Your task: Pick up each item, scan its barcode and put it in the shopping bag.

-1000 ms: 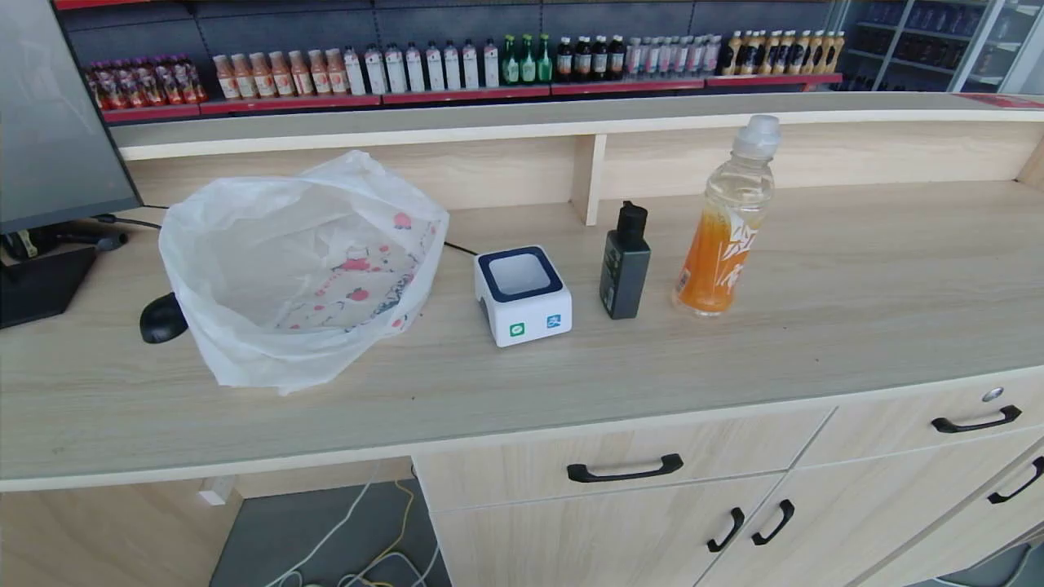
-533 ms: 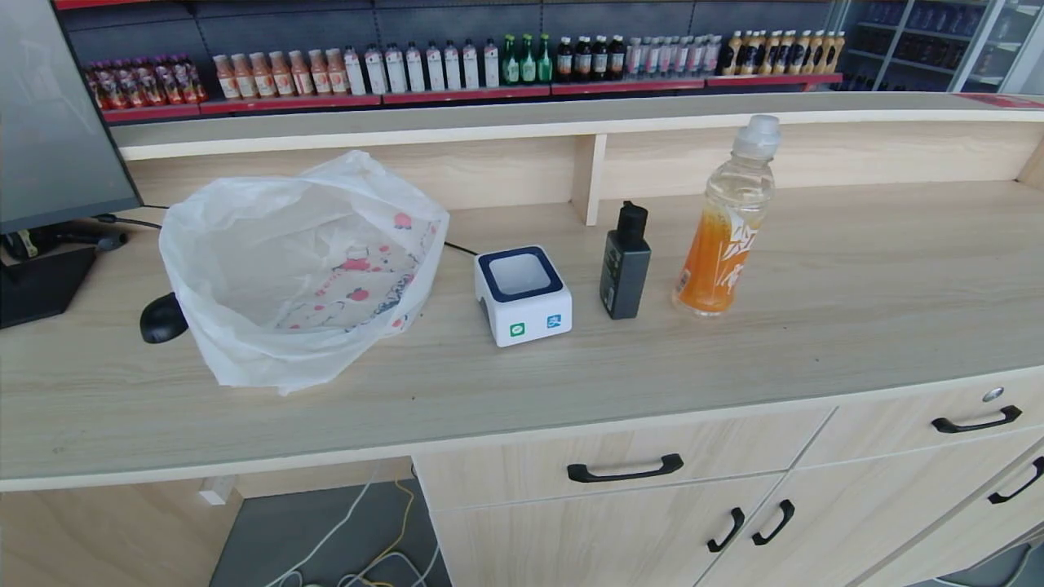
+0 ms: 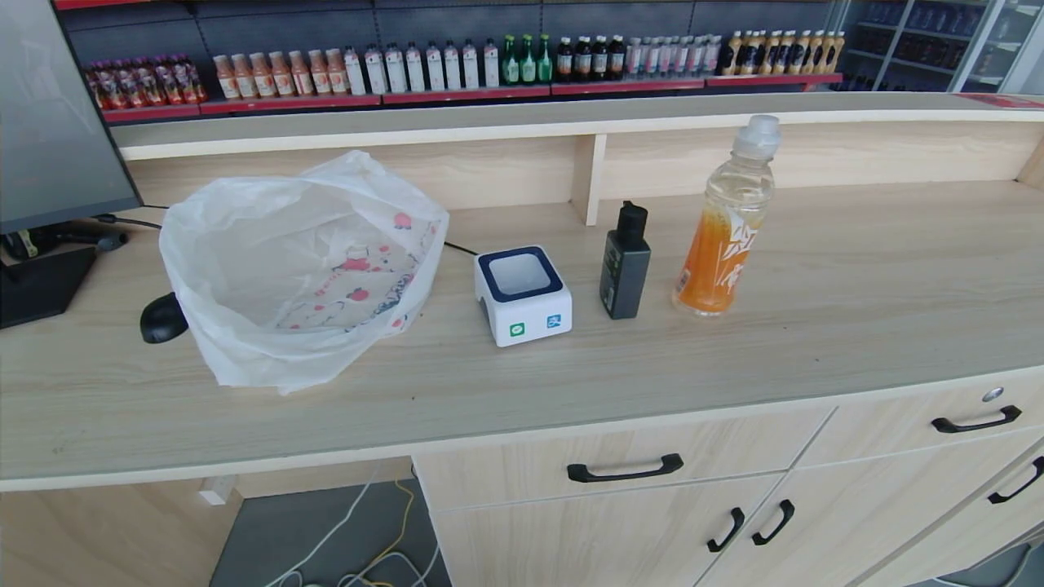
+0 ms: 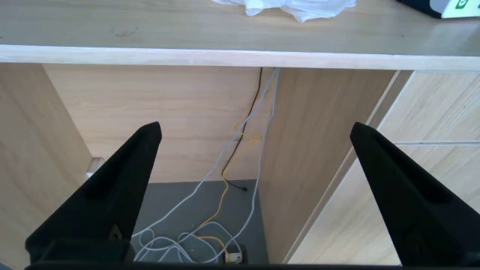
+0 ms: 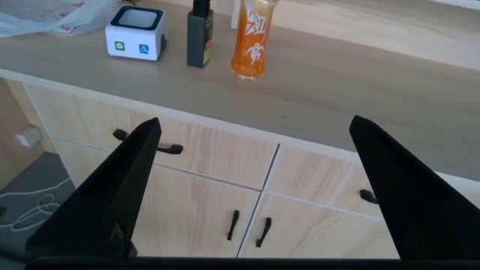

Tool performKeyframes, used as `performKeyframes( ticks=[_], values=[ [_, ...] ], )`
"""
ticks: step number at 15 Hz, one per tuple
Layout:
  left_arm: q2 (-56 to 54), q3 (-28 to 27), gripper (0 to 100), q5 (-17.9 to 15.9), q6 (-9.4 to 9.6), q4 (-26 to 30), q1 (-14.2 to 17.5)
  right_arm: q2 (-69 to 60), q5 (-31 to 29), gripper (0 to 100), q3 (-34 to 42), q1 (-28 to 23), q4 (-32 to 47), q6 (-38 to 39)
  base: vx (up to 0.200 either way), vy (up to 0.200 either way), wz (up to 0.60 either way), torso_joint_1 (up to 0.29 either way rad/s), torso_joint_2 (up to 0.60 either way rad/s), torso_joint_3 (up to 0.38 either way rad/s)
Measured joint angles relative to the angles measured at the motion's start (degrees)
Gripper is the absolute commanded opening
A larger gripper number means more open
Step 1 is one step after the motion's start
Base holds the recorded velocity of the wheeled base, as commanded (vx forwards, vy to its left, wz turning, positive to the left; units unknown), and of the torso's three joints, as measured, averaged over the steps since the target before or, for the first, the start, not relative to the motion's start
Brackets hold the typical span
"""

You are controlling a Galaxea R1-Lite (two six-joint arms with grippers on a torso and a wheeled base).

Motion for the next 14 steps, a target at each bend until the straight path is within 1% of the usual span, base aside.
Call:
performKeyframes(
  ticks=[3,6,9,12,14],
  values=[
    [0.0,0.0,100,0.0,0.0,0.0,0.0,5.02,0.77,100,0.0,1.46,-0.43,-1.23,0.0,0.0,0.0,0.0,0.0,0.0],
    [0.0,0.0,100,0.0,0.02,0.0,-0.05,8.05,0.87,100,1.88,5.49,-0.46,-1.87,0.0,0.0,0.0,0.0,0.0,0.0],
    [0.0,0.0,100,0.0,0.0,0.0,-0.05,10.67,0.82,100,4.83,12.52,-0.45,-1.87,0.0,0.0,0.0,0.0,0.0,0.0],
    [0.0,0.0,100,0.0,0.0,0.0,-0.02,14.64,0.82,100,5.6,16.76,-2.01,-1.78,0.0,0.0,0.0,0.0,0.0,0.0],
    [0.0,0.0,100,0.0,0.0,0.0,0.0,18.47,0.82,100,4.5,23.32,-6.23,-1.07,0.0,0.0,0.0,0.0,0.0,0.0]
  ],
)
